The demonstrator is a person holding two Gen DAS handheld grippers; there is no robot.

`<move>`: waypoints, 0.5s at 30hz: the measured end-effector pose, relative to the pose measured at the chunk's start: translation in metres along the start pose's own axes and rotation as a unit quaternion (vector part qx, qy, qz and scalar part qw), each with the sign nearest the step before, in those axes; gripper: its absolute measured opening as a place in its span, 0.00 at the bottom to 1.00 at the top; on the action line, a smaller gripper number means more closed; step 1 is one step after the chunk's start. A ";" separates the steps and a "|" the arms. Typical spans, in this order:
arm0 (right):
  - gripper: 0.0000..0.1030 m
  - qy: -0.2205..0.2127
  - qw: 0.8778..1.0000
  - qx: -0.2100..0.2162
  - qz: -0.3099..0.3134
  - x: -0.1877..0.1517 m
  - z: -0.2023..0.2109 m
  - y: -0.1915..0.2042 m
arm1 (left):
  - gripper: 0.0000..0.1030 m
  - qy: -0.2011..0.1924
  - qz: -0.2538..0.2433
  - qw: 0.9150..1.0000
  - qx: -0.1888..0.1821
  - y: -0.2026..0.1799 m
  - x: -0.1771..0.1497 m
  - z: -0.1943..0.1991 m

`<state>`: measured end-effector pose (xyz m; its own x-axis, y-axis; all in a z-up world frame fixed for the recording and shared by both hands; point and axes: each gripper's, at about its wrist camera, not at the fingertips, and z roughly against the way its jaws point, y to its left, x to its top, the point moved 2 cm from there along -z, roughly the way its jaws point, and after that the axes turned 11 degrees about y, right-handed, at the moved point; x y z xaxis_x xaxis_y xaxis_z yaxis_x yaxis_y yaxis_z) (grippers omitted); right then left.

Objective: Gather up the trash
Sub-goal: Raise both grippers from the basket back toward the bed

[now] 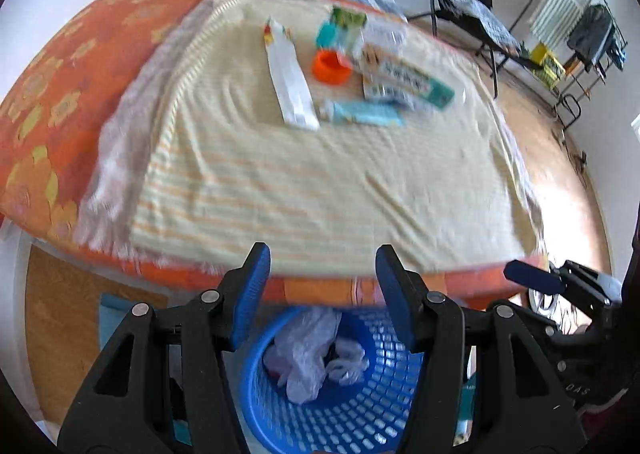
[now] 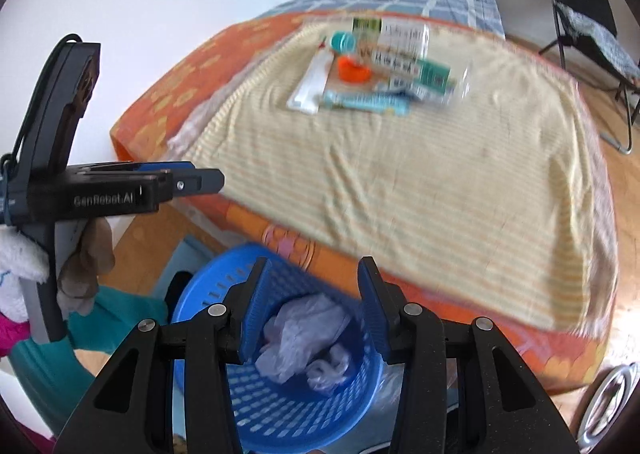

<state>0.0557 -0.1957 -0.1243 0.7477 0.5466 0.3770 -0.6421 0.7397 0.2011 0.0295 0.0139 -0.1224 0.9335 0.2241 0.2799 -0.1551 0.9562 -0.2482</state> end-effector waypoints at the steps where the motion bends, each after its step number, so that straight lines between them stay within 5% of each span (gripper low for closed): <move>1: 0.42 -0.003 1.000 -0.001 0.000 0.003 0.001 -0.002 | 0.55 -0.008 0.002 1.000 0.003 0.001 0.009 0.003; 15: 0.42 -0.071 0.994 -0.066 0.043 0.086 0.018 -0.024 | 0.55 -0.034 0.015 0.999 0.019 0.013 0.101 -0.009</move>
<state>0.1323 -0.1740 -0.0805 0.6531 0.5568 0.5132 -0.6684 0.7424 0.0451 0.1247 0.0477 -0.1057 0.9043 0.2635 0.3358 -0.1957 0.9551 -0.2225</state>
